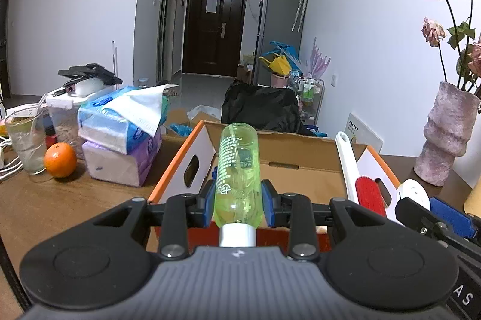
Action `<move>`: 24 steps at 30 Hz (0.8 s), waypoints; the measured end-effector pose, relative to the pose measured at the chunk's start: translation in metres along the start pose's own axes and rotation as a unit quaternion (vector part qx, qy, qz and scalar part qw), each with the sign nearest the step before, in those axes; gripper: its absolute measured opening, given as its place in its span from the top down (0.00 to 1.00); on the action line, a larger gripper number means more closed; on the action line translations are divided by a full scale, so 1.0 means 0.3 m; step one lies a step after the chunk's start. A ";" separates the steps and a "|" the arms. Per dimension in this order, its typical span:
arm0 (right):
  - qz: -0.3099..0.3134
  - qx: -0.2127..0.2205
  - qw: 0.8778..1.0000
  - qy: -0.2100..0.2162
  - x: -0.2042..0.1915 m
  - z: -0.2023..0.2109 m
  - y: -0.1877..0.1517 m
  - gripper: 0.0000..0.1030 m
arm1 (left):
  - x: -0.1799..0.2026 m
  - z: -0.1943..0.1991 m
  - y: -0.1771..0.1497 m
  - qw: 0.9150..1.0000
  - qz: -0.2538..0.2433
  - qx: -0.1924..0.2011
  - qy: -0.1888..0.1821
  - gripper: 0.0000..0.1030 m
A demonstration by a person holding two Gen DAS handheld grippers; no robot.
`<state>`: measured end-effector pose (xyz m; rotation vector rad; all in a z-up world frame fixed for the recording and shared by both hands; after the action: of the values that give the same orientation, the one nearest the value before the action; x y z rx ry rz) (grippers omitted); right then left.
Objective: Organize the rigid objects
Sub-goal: 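Carry the green bottle and white puck over the cardboard box with both tools, then lower the green bottle into the box and open the left tool while the right releases the puck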
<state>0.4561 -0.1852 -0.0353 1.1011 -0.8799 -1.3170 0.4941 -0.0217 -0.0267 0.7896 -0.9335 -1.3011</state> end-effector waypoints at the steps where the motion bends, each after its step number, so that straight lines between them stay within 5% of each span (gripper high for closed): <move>1: -0.001 0.000 1.000 0.000 0.001 -0.011 0.003 0.64 | 0.002 -0.012 0.007 1.000 -0.001 0.001 0.000 0.69; 24: -0.005 -0.020 1.000 -0.023 0.021 -0.288 0.051 0.64 | 0.055 -0.300 0.099 1.000 -0.023 -0.001 0.007 0.69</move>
<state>0.5434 -0.1826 -0.0454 1.0491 -0.8795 -1.3674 0.5886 -0.0372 -0.0371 0.8211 -0.9072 -1.3358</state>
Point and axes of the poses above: each gripper's, at about its wrist camera, not at the fingertips, and z roughly against the way its jaws point, x to its right, y to its top, the point moved 8 cm from there along -z, roughly the way its jaws point, and after that the axes turned 3 degrees about -y, right-handed, at the moved point
